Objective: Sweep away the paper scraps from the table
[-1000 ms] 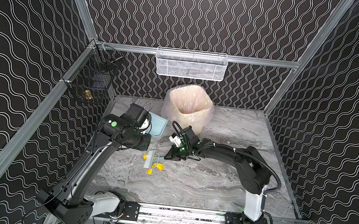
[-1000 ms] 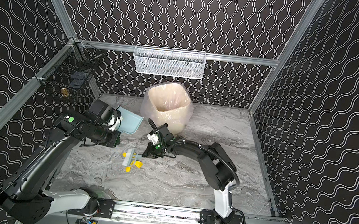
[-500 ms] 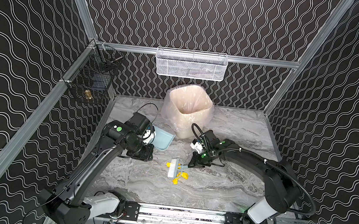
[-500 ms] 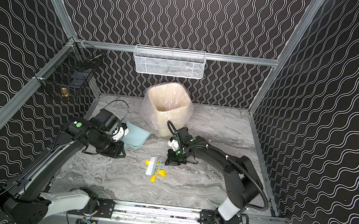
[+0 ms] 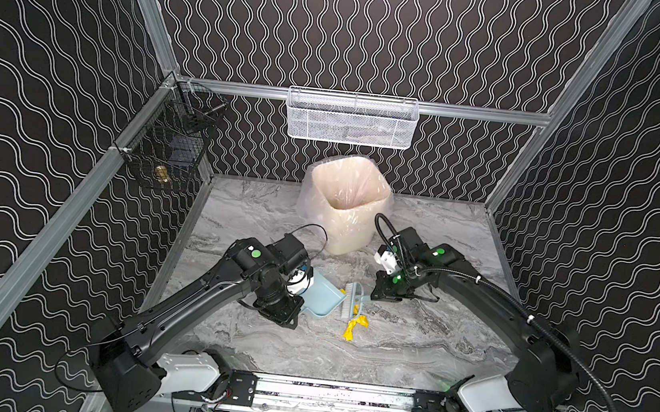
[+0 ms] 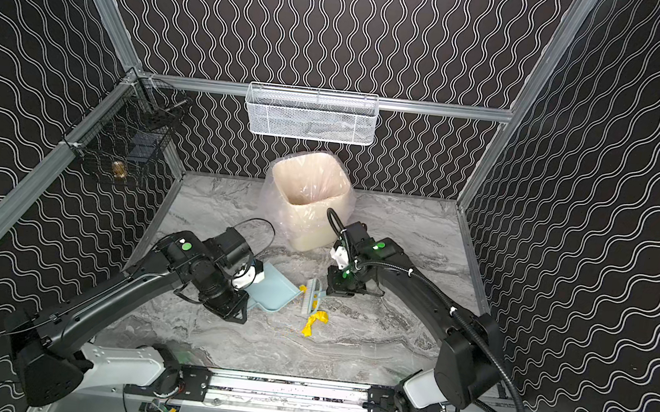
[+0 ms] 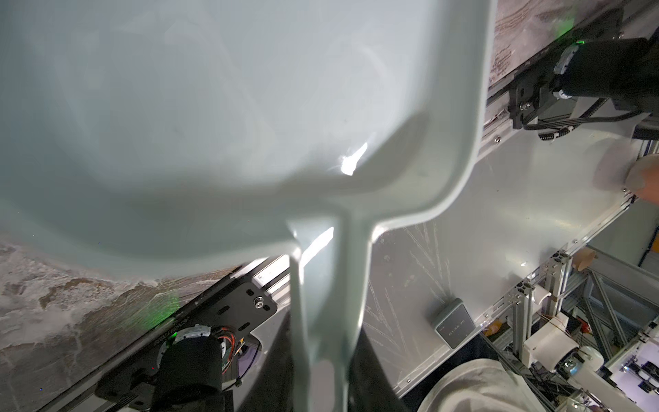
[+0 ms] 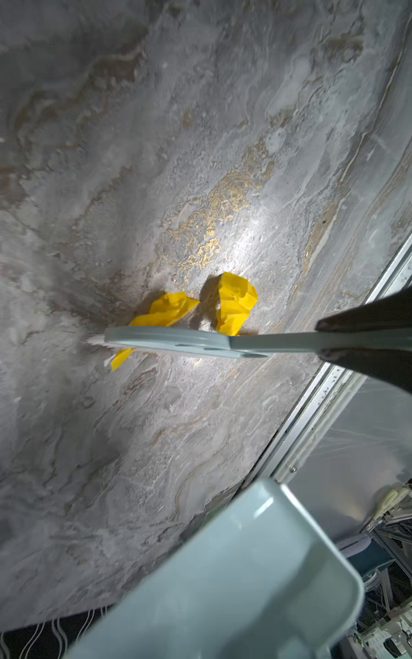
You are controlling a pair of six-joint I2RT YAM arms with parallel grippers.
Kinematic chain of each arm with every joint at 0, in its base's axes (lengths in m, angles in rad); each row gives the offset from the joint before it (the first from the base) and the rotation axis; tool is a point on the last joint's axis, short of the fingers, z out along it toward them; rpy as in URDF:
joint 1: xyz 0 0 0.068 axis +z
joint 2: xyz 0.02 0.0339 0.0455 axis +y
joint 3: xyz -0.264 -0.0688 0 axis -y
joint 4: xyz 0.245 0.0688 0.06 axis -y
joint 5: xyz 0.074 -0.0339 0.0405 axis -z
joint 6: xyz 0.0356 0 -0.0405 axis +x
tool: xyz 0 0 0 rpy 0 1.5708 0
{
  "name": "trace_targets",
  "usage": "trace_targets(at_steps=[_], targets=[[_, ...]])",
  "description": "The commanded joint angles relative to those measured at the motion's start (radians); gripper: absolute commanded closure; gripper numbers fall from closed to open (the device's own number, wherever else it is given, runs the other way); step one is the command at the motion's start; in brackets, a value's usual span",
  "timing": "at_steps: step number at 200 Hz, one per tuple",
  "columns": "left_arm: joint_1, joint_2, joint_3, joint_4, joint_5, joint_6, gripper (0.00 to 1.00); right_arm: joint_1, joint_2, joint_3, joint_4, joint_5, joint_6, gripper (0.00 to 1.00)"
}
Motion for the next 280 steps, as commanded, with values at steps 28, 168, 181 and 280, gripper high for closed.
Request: trace_targets(at_steps=[28, 168, 181, 280], targets=[[-0.071, 0.026, -0.064, 0.015, 0.034, -0.016, 1.0, -0.051, -0.034, 0.102, -0.197, 0.109, -0.021, 1.0], [-0.231, 0.115, -0.123, 0.037, 0.019, -0.027, 1.0, -0.076, 0.012, 0.113, -0.344, 0.221, -0.083, 1.0], [-0.253, 0.119, -0.132, 0.032, 0.013, -0.032, 1.0, -0.074, 0.028, 0.124, -0.347, 0.228, -0.095, 1.0], [-0.289, 0.193, -0.185, 0.143, 0.02, -0.033, 1.0, 0.007, 0.105, 0.18, -0.375, 0.287, -0.13, 1.0]])
